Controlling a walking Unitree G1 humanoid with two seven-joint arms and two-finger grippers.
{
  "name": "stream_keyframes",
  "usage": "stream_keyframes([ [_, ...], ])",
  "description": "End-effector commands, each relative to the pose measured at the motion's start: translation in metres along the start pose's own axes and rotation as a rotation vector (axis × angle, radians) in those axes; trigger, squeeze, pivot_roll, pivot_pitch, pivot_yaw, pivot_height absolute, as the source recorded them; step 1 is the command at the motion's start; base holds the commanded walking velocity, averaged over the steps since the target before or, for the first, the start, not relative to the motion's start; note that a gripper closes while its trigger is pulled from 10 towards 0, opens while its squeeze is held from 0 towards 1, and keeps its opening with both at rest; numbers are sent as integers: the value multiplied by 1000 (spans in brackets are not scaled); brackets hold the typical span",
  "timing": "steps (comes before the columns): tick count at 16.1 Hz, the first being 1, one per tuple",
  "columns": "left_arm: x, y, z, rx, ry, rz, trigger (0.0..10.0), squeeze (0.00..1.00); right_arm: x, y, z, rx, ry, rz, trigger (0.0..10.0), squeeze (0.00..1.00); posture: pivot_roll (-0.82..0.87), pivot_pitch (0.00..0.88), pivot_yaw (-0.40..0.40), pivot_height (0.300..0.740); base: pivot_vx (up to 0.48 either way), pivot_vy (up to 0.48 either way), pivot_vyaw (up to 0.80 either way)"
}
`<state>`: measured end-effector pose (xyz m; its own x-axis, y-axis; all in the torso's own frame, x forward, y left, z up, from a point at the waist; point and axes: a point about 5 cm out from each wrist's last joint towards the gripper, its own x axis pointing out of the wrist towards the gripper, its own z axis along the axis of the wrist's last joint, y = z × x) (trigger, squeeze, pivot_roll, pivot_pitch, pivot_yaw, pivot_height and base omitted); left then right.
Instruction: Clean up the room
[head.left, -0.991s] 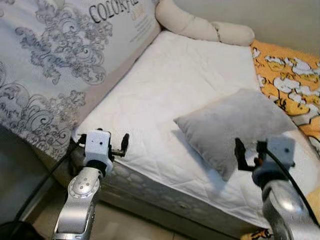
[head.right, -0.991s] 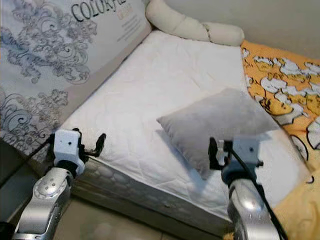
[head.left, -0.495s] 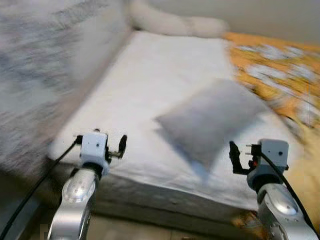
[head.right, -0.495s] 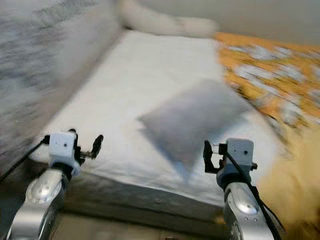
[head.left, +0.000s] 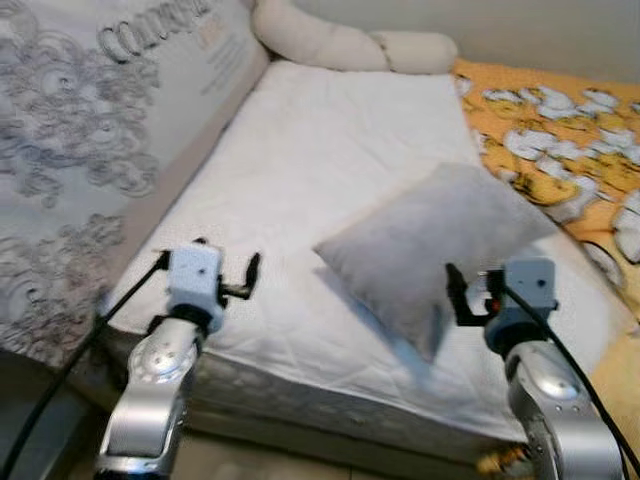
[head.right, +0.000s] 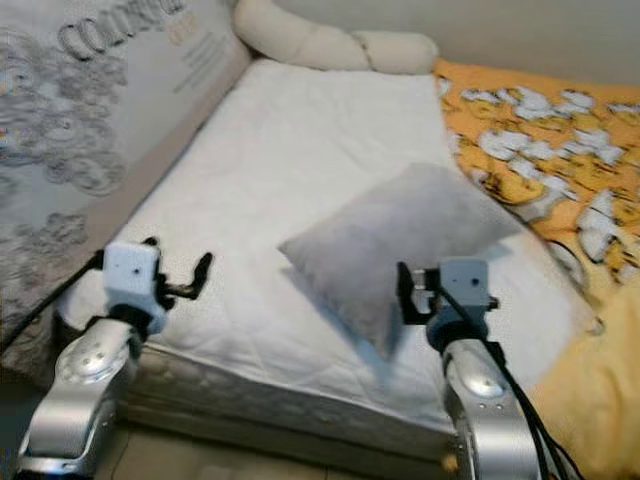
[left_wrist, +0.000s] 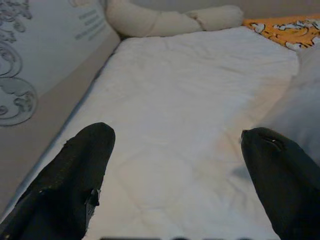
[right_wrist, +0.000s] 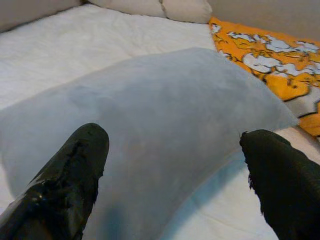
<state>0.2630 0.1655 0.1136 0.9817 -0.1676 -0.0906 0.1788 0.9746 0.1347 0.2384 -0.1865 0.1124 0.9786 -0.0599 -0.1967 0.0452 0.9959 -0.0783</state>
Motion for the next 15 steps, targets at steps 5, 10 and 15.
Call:
stream_keyframes([
  [5, 6, 2, -1, -2, 10, -12, 10000, 0, 2, 4, 4, 36, -45, -17, 10000, 0, -39, 0, 2, 740, 258, 0, -480],
  [10, 8, 3, -1, -5, 10, -5, 10000, 0, 6, 2, 9, 52, -73, -12, 10000, 0, -38, 0, -3, 740, 259, 0, 0],
  [15, 10, 6, 0, -3, 7, 1, 10000, 0, 13, 7, 6, 48, -38, 65, 10000, 0, -36, 0, 3, 740, 258, 0, 0],
])
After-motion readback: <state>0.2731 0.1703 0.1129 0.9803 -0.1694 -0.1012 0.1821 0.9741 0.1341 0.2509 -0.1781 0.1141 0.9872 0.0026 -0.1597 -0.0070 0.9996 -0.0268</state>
